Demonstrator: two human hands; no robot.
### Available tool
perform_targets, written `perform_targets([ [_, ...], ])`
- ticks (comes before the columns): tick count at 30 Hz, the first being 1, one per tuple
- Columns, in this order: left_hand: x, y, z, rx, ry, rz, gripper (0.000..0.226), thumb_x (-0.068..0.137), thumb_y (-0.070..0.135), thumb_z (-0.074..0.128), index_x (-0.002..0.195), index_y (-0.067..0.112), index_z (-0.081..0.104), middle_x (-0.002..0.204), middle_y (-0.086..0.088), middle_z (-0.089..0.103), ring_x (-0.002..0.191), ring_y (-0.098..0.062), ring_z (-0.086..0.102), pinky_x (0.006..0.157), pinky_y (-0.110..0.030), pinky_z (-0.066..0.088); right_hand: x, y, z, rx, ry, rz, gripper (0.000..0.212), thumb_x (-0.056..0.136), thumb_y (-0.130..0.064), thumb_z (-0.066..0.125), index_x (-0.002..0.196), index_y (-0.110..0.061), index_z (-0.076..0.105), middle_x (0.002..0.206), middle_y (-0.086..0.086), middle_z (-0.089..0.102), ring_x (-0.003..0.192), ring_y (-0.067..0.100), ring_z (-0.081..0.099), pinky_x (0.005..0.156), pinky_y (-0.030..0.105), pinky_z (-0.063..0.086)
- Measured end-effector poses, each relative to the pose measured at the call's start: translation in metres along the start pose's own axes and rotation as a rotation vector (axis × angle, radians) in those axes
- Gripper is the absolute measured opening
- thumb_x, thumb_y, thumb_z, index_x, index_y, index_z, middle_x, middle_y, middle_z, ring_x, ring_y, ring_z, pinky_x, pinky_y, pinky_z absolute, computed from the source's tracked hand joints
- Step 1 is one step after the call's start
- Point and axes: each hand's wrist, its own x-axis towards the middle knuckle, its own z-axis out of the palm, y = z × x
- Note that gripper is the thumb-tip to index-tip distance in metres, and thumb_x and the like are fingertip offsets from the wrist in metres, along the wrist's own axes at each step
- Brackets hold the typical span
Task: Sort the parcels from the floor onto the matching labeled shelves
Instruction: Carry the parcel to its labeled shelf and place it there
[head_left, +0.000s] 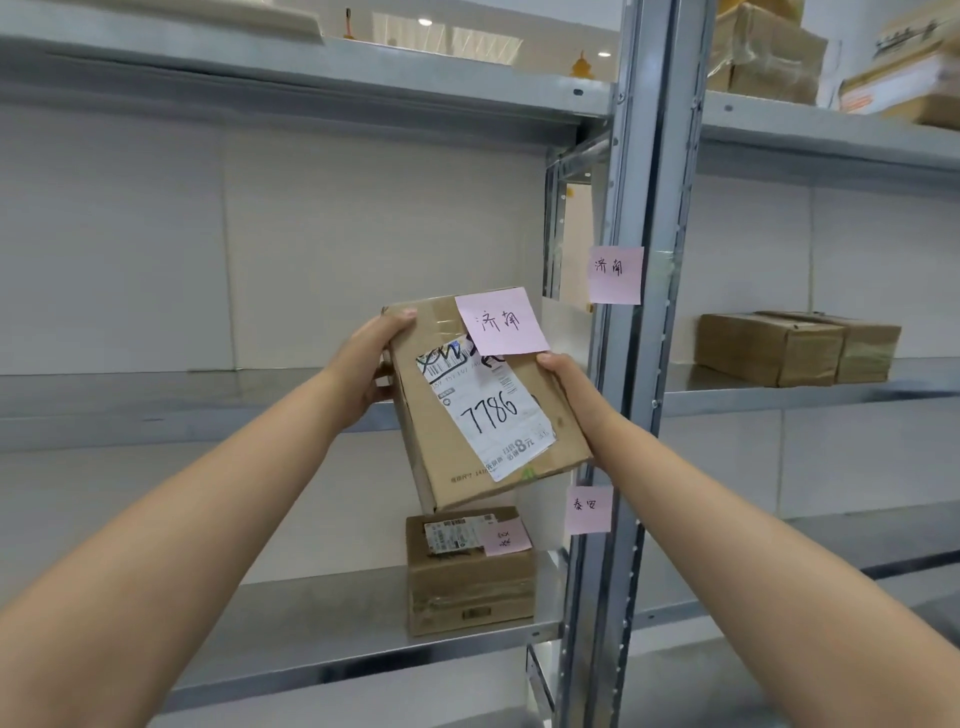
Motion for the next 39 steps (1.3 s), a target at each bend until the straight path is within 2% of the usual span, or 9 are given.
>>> perform_targets([
  [6, 0.015, -0.008, 0.004, -0.055, 0.193, -0.057, 0.024, 0.082, 0.05, 0.055, 0.083, 0.026, 0.057, 0.073, 0.004, 0.055, 0.061, -0.016, 0.052, 0.057, -0.026, 0.044, 0.01, -0.007, -0.008, 0.015, 0.014, 0.044, 0.041, 0.092, -0.047, 0.036, 0.109, -0.018, 0.061, 0.093, 0.004, 0.067, 0.076, 0.02, 0.064, 0.063, 0.025, 0.05],
  [10, 0.032, -0.015, -0.002, -0.145, 0.341, -0.123, 0.037, 0.071, 0.054, 0.06, 0.091, 0.023, 0.057, 0.079, 0.002, 0.053, 0.067, -0.017, 0.051, 0.063, -0.031, 0.048, 0.027, -0.005, -0.021, 0.149, 0.147, -0.05, 0.048, 0.094, -0.044, 0.035, 0.131, -0.018, 0.051, 0.127, 0.007, 0.059, 0.115, 0.024, 0.057, 0.101, 0.038, 0.044],
  [15, 0.06, -0.008, 0.007, -0.263, 0.432, -0.139, 0.041, 0.069, 0.048, 0.063, 0.099, 0.021, 0.061, 0.083, 0.002, 0.06, 0.068, -0.016, 0.056, 0.066, -0.031, 0.053, 0.053, -0.004, -0.016, 0.087, 0.228, -0.146, 0.038, 0.092, -0.043, 0.039, 0.117, -0.022, 0.057, 0.117, 0.001, 0.061, 0.112, 0.017, 0.055, 0.101, 0.033, 0.041],
  [20, 0.088, -0.004, 0.007, -0.321, 0.522, -0.098, 0.058, 0.06, 0.051, 0.059, 0.108, 0.018, 0.059, 0.101, 0.0, 0.065, 0.09, -0.023, 0.063, 0.086, -0.045, 0.053, 0.088, -0.007, 0.014, 0.014, 0.256, -0.282, 0.073, 0.071, -0.048, 0.054, 0.139, -0.029, 0.037, 0.135, -0.001, 0.056, 0.117, 0.013, 0.052, 0.085, 0.029, 0.04],
  [24, 0.103, -0.009, 0.006, -0.293, 0.529, -0.115, 0.065, 0.056, 0.054, 0.054, 0.111, 0.02, 0.057, 0.104, -0.001, 0.064, 0.098, -0.024, 0.062, 0.088, -0.044, 0.051, 0.113, 0.004, 0.021, 0.05, 0.258, -0.261, 0.087, 0.07, -0.051, 0.059, 0.146, -0.041, 0.018, 0.145, -0.003, 0.045, 0.125, 0.021, 0.051, 0.106, 0.042, 0.041],
  [26, 0.107, -0.013, 0.007, -0.252, 0.537, -0.116, 0.062, 0.064, 0.053, 0.055, 0.115, 0.017, 0.054, 0.109, -0.001, 0.061, 0.1, -0.024, 0.058, 0.086, -0.034, 0.048, 0.122, 0.003, 0.019, 0.054, 0.248, -0.178, 0.092, 0.074, -0.052, 0.057, 0.149, -0.043, 0.005, 0.149, -0.003, 0.037, 0.126, 0.024, 0.049, 0.099, 0.04, 0.045],
  [30, 0.111, -0.017, 0.004, -0.027, 0.484, -0.062, 0.055, 0.075, 0.053, 0.054, 0.111, 0.012, 0.051, 0.111, -0.004, 0.055, 0.098, -0.024, 0.05, 0.066, -0.031, 0.036, 0.139, -0.007, 0.003, 0.08, 0.218, -0.041, 0.083, 0.064, -0.057, 0.052, 0.141, -0.027, 0.041, 0.123, 0.006, 0.063, 0.091, 0.023, 0.065, 0.06, 0.025, 0.05],
  [34, 0.116, -0.018, 0.004, 0.04, 0.39, -0.069, 0.071, 0.066, 0.055, 0.054, 0.122, 0.011, 0.049, 0.11, -0.008, 0.057, 0.09, -0.02, 0.052, 0.063, -0.031, 0.035, 0.148, -0.018, -0.012, 0.118, 0.184, 0.014, 0.036, 0.085, -0.046, 0.044, 0.095, -0.018, 0.065, 0.076, 0.003, 0.066, 0.066, 0.018, 0.059, 0.063, 0.026, 0.043],
  [39, 0.12, -0.017, 0.011, 0.14, 0.24, -0.012, 0.015, 0.09, 0.033, 0.044, 0.089, 0.018, 0.049, 0.078, 0.0, 0.046, 0.067, -0.014, 0.044, 0.056, -0.027, 0.03, 0.159, -0.017, -0.024, 0.133, 0.18, 0.066, 0.033, 0.088, -0.044, 0.041, 0.073, -0.019, 0.056, 0.055, 0.002, 0.063, 0.064, 0.019, 0.056, 0.067, 0.03, 0.044],
])
